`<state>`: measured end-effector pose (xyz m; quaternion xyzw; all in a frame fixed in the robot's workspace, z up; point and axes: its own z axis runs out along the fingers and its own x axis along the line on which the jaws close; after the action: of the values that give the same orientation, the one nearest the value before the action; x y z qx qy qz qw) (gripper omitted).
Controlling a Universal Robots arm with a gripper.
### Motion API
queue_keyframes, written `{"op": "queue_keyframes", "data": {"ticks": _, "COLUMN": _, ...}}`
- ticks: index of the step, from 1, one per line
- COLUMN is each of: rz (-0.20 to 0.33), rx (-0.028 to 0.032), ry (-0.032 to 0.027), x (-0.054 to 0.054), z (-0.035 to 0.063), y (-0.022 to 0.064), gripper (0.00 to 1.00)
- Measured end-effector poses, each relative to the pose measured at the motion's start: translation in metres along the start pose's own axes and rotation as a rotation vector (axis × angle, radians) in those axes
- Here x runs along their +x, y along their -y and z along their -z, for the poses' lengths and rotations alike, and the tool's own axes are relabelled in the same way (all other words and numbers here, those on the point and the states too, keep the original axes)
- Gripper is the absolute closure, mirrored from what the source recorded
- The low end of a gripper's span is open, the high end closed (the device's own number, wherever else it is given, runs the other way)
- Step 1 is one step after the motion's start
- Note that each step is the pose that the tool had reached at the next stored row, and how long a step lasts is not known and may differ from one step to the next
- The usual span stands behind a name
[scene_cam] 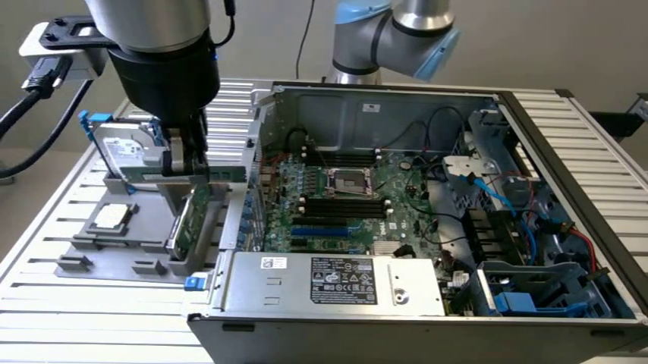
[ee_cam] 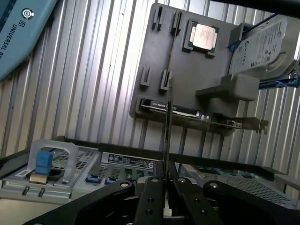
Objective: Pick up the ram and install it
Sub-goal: 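Pick up the ram and move it above insertion slot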
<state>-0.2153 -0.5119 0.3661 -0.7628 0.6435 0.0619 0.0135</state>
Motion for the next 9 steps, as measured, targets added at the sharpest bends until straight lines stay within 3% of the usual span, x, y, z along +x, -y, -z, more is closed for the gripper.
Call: {"op": "queue_keyframes", "data": {"ticks": 9, "rz": 0.010, "rx": -0.0032, "ry": 0.0154, "x": 0.004, "z": 0.0044, "y": 0.0281, "gripper": 0.86}}
